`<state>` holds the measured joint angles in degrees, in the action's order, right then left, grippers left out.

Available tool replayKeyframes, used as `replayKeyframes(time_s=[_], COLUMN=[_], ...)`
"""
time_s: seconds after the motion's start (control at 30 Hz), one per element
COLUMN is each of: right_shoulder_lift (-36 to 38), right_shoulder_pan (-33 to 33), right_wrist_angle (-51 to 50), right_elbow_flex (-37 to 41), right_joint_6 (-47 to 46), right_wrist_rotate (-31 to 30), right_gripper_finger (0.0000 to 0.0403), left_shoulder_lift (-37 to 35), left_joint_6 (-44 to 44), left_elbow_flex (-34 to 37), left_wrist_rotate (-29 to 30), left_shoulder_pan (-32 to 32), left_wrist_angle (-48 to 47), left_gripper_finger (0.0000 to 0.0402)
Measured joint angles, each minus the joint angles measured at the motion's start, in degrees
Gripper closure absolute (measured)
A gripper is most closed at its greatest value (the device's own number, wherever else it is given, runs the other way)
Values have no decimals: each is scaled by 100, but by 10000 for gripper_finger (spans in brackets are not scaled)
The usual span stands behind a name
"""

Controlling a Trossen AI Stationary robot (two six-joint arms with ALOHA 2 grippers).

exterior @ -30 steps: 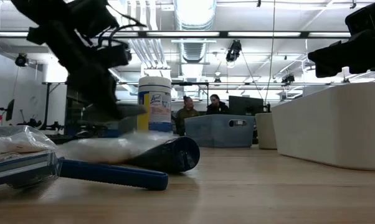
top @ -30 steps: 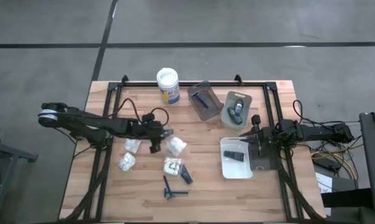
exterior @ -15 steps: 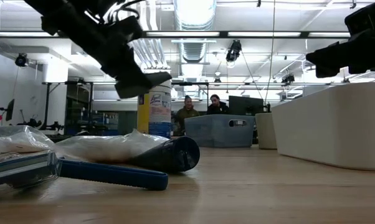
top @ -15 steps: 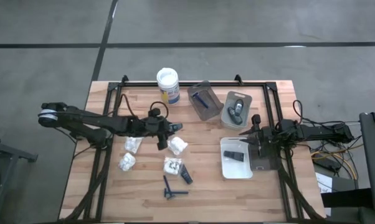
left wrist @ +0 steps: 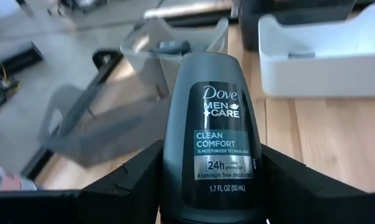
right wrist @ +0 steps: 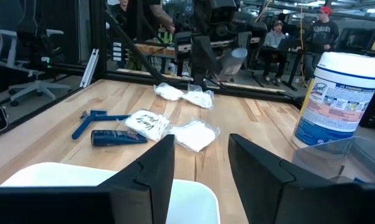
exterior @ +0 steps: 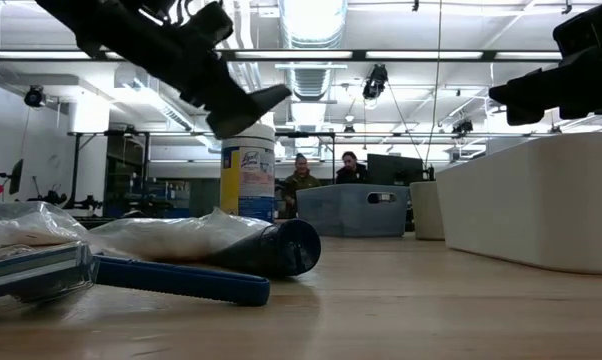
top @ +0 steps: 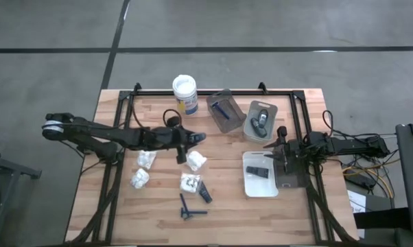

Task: Pick & Place Travel size toiletries
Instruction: Put the gray deodorant into the gray bin

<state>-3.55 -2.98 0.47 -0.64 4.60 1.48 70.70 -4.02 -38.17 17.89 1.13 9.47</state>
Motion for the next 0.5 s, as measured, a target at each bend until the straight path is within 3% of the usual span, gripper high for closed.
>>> replayKeyframes(time_s=[0.23,0.5], right_shoulder_lift=[0,2], right_shoulder_pan=[0,0], right_wrist_angle=[-2,8], right_elbow_flex=[0,0], right_joint_6=[4,29], right_wrist_rotate=[0,0], right_gripper_finger=[239,222], left_shoulder_lift=[75,570], left_joint_6=[-448,-494], left_elbow_flex=[0,-66], left_wrist_rotate=[-69,-651], left_shoulder_pan=[-17,-74], left_wrist_angle=[1248,2403], left_gripper_finger=[181,181])
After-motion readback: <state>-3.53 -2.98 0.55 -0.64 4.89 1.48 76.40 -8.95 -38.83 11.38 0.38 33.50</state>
